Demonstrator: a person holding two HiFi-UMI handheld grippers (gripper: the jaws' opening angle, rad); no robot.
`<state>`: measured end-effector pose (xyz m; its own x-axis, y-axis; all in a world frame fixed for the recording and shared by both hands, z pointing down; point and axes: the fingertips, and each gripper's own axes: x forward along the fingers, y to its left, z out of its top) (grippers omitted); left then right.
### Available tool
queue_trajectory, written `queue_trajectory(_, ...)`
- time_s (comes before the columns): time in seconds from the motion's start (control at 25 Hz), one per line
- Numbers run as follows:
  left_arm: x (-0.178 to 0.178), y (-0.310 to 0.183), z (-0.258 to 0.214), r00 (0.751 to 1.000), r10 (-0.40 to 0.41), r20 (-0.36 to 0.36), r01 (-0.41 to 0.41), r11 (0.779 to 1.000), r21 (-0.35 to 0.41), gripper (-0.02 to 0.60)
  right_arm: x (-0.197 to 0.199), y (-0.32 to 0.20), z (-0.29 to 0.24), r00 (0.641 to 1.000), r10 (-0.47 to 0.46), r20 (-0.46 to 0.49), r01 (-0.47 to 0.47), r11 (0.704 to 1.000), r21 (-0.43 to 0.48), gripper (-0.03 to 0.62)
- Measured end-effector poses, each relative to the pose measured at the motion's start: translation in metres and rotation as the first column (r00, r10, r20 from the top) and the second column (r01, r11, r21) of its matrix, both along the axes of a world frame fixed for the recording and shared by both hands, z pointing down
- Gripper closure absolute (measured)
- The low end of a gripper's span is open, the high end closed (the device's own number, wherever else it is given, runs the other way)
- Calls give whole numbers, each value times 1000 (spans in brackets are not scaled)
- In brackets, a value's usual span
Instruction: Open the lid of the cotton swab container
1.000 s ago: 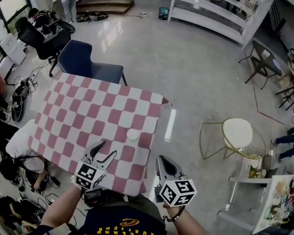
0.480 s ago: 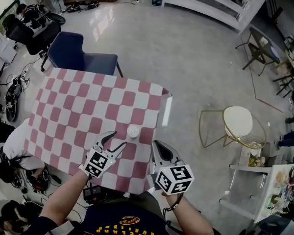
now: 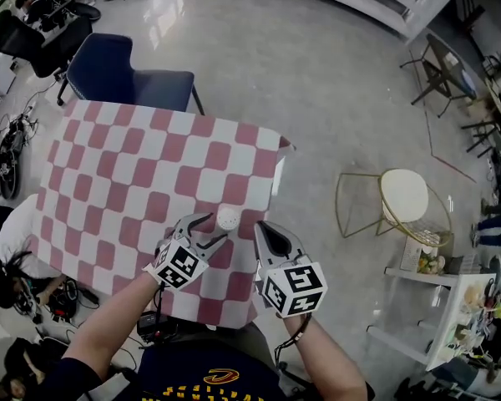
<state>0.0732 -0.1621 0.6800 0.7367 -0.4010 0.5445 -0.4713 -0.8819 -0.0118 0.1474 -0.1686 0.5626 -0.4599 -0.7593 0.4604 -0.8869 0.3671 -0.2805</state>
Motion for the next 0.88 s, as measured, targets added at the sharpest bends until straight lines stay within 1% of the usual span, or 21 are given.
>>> queue_trajectory(0.12,3,-6,6,1000,-3,-17,2,1000,-15,349,-3,-4,3,1000,8,6,-8,1000,-8,583)
queue_trajectory(0.24,10,-9,9,1000,12,-28,-12,1000,-20,347,-3,-6,6,1000,18,8,-18,1000,-18,582)
queue_trajectory(0.44,19,-9,17,999,39,-8,-39,999,-24,339,4,-6,10,999,48,17,-47,998,-32,583)
queue_trajectory(0.88,23,-16,22,1000,18,17,-18,1000,-18,339,14,-2,9,997,73,20,-73,997,-37,583)
